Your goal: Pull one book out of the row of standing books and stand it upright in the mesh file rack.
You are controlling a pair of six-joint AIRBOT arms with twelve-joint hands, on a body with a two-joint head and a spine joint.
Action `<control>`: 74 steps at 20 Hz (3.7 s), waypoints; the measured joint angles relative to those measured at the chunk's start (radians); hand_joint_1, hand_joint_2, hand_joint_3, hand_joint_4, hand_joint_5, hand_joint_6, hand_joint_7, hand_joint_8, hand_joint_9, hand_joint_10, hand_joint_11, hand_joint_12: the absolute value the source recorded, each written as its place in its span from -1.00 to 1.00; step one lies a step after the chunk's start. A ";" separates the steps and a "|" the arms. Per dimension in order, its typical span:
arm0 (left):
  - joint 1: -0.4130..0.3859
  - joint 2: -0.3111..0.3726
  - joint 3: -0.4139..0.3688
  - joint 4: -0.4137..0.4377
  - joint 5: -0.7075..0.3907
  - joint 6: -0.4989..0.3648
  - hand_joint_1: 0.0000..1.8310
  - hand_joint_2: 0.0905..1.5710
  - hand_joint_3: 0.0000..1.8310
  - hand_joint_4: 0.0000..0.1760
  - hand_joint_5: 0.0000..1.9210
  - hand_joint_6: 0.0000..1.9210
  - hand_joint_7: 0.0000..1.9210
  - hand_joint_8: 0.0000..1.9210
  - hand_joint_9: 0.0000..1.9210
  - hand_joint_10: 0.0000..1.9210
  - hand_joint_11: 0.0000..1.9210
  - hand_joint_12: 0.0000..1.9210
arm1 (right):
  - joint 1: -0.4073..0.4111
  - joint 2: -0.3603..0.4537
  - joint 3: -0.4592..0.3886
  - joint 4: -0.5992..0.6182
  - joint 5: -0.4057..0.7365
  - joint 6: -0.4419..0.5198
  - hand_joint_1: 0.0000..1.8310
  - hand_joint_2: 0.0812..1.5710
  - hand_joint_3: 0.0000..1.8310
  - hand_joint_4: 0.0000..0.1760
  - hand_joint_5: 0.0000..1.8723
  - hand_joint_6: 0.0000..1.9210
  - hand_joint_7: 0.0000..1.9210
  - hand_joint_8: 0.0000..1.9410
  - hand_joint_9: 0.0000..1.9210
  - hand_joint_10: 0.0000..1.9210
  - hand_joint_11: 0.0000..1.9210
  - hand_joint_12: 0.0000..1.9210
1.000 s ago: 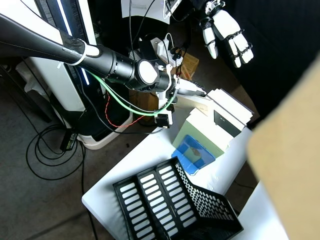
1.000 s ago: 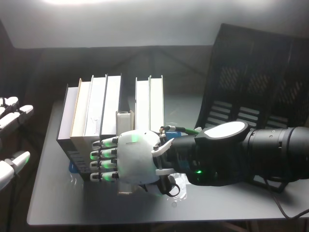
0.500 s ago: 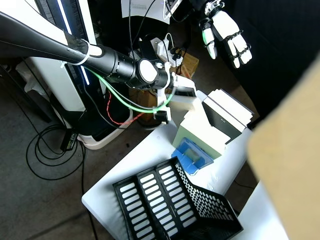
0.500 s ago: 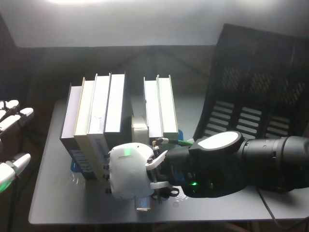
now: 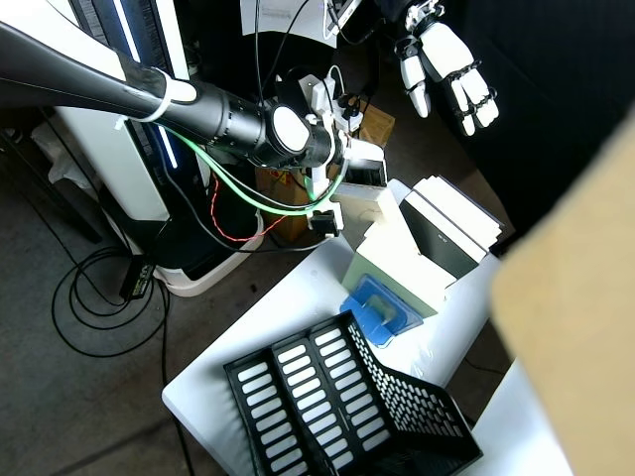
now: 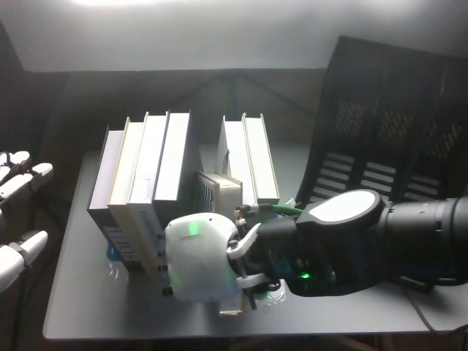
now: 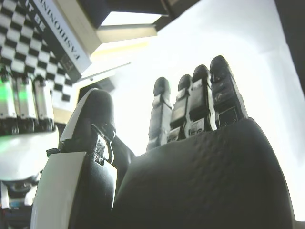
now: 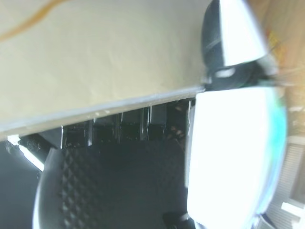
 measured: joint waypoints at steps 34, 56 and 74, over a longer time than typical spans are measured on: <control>0.000 -0.004 -0.009 -0.010 -0.021 -0.006 -0.41 0.82 -1.00 -0.61 -0.84 -0.99 -0.98 -1.00 -1.00 -1.00 -1.00 -1.00 | 0.155 0.446 -0.391 -0.077 0.302 0.098 0.33 0.56 -1.00 -1.00 -0.32 0.30 -0.09 0.49 0.05 0.52 -0.34 0.81; -0.105 -0.068 0.079 0.089 0.095 -0.021 -0.52 0.86 -1.00 -0.64 -0.86 -1.00 -1.00 -1.00 -1.00 -1.00 -1.00 -1.00 | 0.255 0.613 -0.412 -0.157 0.335 0.295 0.34 0.50 -1.00 -1.00 -0.24 0.23 -0.01 0.33 -0.10 0.45 -0.43 0.77; -0.124 -0.068 0.090 0.101 0.128 -0.021 -0.57 0.88 -1.00 -0.58 -0.89 -1.00 -1.00 -1.00 -1.00 -1.00 -1.00 -1.00 | 0.317 0.712 -0.417 -0.591 0.257 0.687 0.34 0.50 -1.00 -1.00 -0.24 0.22 -0.01 0.33 -0.10 0.45 -0.43 0.77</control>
